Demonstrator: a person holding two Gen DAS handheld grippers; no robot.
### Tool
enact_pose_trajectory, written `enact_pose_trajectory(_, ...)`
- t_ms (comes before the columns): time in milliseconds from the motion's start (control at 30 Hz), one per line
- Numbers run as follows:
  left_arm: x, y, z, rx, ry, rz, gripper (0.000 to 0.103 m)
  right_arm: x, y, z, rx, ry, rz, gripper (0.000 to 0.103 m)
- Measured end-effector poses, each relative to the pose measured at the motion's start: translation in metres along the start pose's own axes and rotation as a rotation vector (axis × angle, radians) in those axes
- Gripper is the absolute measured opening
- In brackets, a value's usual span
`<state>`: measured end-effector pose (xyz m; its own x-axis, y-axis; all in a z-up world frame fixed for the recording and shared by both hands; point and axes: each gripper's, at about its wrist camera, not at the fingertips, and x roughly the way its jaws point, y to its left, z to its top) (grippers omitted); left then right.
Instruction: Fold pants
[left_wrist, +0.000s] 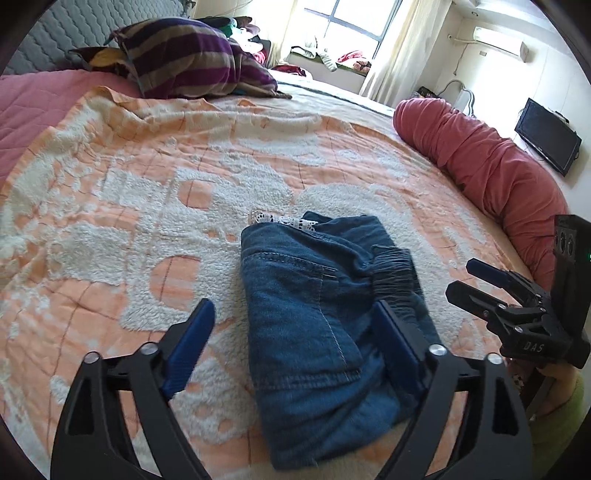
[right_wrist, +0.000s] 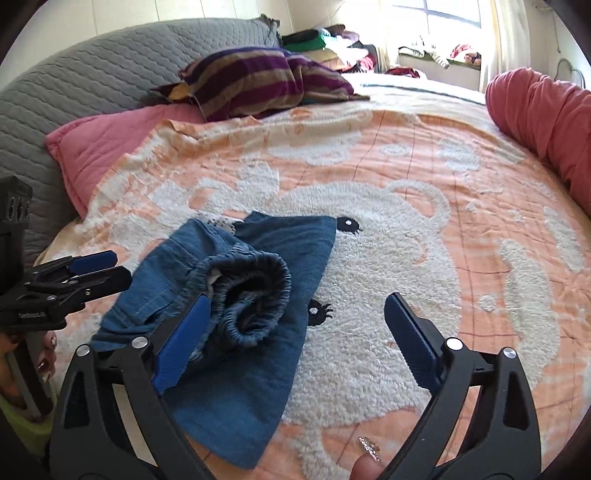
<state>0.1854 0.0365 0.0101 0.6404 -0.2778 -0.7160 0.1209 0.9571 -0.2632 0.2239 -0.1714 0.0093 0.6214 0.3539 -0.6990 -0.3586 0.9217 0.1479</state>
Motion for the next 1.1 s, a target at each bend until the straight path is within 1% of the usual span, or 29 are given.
enact_pose_trajectory(100, -0.013, -0.003, -0.002, 0.013, -0.015, 0.007, 0.094, -0.015, 0.004, -0.002, -0.004, -0.025, -0.007, 0.094)
enact_pose_trajectory(300, -0.029, -0.006, -0.004, 0.022, -0.025, 0.025, 0.098, -0.032, 0.008, -0.004, -0.001, -0.053, -0.016, 0.094)
enact_pose_trajectory(700, -0.051, -0.015, -0.004, 0.031, -0.037, 0.053, 0.098, -0.068, 0.014, 0.002, -0.004, -0.112, -0.039, 0.094)
enact_pose_trajectory(900, -0.073, -0.022, -0.008, 0.037, -0.067, 0.059, 0.098, -0.092, 0.024, 0.002, -0.025, -0.145, -0.038, 0.094)
enact_pose_trajectory(1000, -0.090, -0.027, -0.015, 0.053, -0.098, 0.070, 0.098, -0.106, 0.032, -0.003, -0.037, -0.159, -0.035, 0.094)
enact_pose_trajectory(1100, -0.103, -0.029, -0.021, 0.063, -0.111, 0.072, 0.099, -0.119, 0.040, -0.008, -0.052, -0.172, -0.033, 0.094)
